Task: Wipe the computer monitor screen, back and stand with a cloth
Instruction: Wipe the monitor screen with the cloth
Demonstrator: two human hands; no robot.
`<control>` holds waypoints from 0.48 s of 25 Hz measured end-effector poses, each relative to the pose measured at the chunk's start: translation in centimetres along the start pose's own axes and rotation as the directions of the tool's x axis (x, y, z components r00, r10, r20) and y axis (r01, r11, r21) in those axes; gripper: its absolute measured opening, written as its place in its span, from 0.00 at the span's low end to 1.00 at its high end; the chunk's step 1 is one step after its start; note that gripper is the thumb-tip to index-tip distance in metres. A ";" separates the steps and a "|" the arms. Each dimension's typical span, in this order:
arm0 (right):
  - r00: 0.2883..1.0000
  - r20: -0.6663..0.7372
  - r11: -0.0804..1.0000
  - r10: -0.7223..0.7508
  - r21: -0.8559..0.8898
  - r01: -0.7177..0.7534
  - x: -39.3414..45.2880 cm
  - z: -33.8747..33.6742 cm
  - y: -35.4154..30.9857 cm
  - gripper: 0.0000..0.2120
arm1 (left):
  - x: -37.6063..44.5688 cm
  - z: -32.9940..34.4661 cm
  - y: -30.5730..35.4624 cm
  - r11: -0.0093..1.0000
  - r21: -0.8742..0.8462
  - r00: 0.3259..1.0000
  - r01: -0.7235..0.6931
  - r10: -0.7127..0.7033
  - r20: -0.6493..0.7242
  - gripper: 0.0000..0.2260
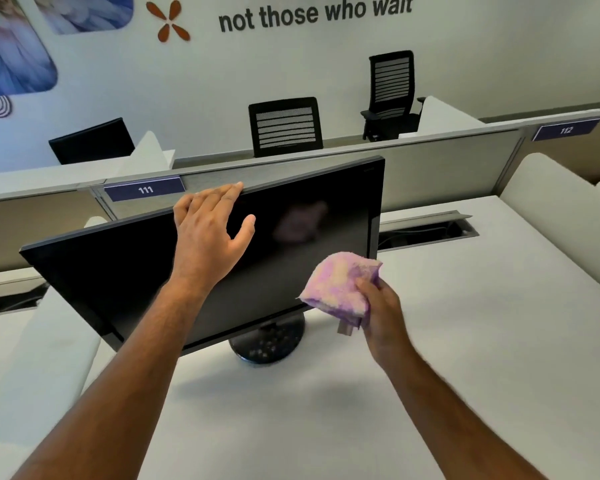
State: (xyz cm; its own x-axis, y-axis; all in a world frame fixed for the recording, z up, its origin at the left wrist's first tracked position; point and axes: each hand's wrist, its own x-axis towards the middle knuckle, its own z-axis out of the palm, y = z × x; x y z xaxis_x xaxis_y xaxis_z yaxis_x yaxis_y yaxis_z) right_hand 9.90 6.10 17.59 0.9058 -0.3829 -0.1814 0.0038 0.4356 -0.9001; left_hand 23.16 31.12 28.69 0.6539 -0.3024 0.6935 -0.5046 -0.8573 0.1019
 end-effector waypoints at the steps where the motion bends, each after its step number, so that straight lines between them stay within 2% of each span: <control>1: 0.997 -0.034 0.998 -0.068 0.009 0.069 0.4 -0.8 -2.3 0.18 | 0.0 0.0 0.0 1.000 0.000 1.000 0.003 -0.003 0.005 0.24; 4: 0.938 -0.131 0.940 -0.321 -0.163 0.299 1.0 -1.7 -9.3 0.12 | 0.0 -0.2 -0.2 1.000 0.000 1.000 -0.003 0.003 0.026 0.25; 6: 0.859 -0.101 0.824 -0.502 -0.359 0.439 1.7 -1.5 -12.9 0.09 | 0.0 -0.2 -0.3 1.000 0.003 0.999 -0.005 0.005 0.043 0.26; 8: 0.778 -0.075 0.713 -0.624 -0.462 0.528 3.0 -0.9 -15.9 0.10 | 0.0 -0.4 -0.2 1.000 -0.001 0.999 -0.003 0.003 0.048 0.26; 10: 0.736 -0.068 0.654 -0.673 -0.518 0.551 5.1 -0.2 -17.9 0.10 | -0.1 -0.5 -0.2 1.000 -0.006 0.999 0.007 -0.006 0.053 0.26; 12: 0.779 -0.020 0.670 -0.627 -0.524 0.526 7.6 0.3 -18.6 0.09 | -0.1 -0.6 0.0 1.000 -0.009 0.998 0.014 -0.013 0.053 0.26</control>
State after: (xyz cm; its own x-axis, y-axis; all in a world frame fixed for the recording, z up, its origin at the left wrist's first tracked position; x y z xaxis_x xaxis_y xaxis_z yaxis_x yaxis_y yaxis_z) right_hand 16.85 -4.69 33.00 0.6946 -0.5873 0.4155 0.2570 -0.3368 -0.9058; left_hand 22.77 31.42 29.00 0.6896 -0.3129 0.6531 -0.5006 -0.8577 0.1177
